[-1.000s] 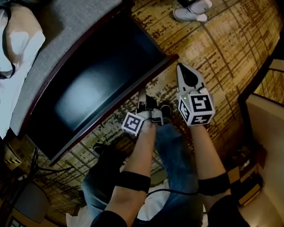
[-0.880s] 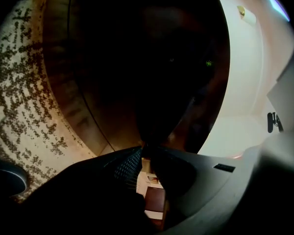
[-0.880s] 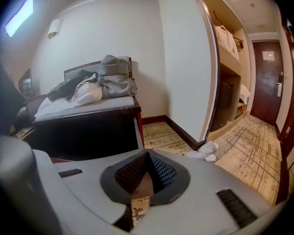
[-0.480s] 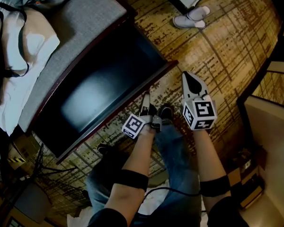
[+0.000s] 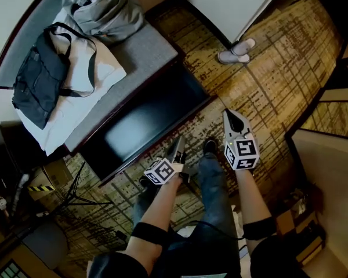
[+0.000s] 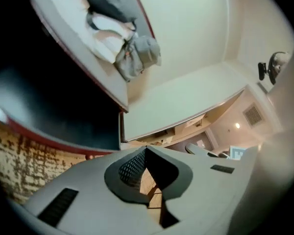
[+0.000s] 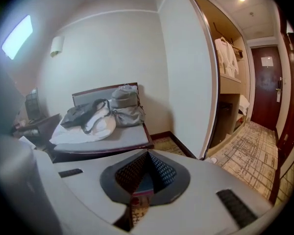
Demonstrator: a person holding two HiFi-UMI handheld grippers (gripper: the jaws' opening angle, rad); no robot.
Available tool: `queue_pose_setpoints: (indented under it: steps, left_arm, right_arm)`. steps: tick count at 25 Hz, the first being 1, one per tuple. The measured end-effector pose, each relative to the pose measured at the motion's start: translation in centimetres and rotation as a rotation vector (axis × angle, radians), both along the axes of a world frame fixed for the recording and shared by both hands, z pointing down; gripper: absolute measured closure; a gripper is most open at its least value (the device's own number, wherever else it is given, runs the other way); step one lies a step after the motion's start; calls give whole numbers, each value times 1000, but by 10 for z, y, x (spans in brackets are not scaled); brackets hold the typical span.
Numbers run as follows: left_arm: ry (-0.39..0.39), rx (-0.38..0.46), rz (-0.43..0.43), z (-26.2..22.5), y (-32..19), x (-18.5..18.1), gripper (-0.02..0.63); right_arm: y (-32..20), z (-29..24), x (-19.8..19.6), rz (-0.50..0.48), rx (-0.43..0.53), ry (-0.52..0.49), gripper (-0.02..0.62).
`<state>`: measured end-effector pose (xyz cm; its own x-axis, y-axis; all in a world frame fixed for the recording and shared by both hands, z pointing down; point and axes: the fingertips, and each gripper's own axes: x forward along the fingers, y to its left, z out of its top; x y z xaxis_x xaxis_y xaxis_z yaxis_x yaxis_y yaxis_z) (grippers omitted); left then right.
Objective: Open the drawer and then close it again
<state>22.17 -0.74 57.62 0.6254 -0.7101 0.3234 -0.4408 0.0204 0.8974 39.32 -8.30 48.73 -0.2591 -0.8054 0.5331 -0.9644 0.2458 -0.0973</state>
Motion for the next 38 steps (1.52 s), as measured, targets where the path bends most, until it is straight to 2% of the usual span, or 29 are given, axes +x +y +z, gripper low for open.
queue_pose_setpoints:
  steps: [4, 8, 11, 18, 22, 25, 29, 34, 38]
  left_arm:
    - [-142, 107, 18, -107, -8, -58, 604]
    - [-274, 197, -52, -194, -6, -130, 604]
    - [-383, 262, -106, -250, -2, -169, 604]
    - [-800, 356, -126, -328, 40, -246, 604]
    - [-951, 410, -141, -363, 62, -272, 604]
    - [-993, 419, -188, -381, 78, -294, 604]
    - [-1007, 394, -248, -392, 99, -318, 604]
    - [-1004, 347, -275, -391, 112, -337, 604]
    - [-1010, 341, -275, -387, 116, -348, 604]
  right_arm:
    - [4, -80, -39, -80, 37, -32, 592]
    - [14, -143, -92, -215, 66, -36, 592]
    - [18, -184, -124, -313, 94, -26, 592]
    - [41, -247, -201, -450, 123, -63, 592]
    - [56, -263, -247, -577, 135, -64, 592]
    - [67, -268, -277, -649, 136, -68, 592]
    - [82, -274, -306, -710, 136, -81, 592]
    - [83, -279, -324, -734, 139, -89, 592]
    - [82, -277, -333, -731, 137, -91, 592]
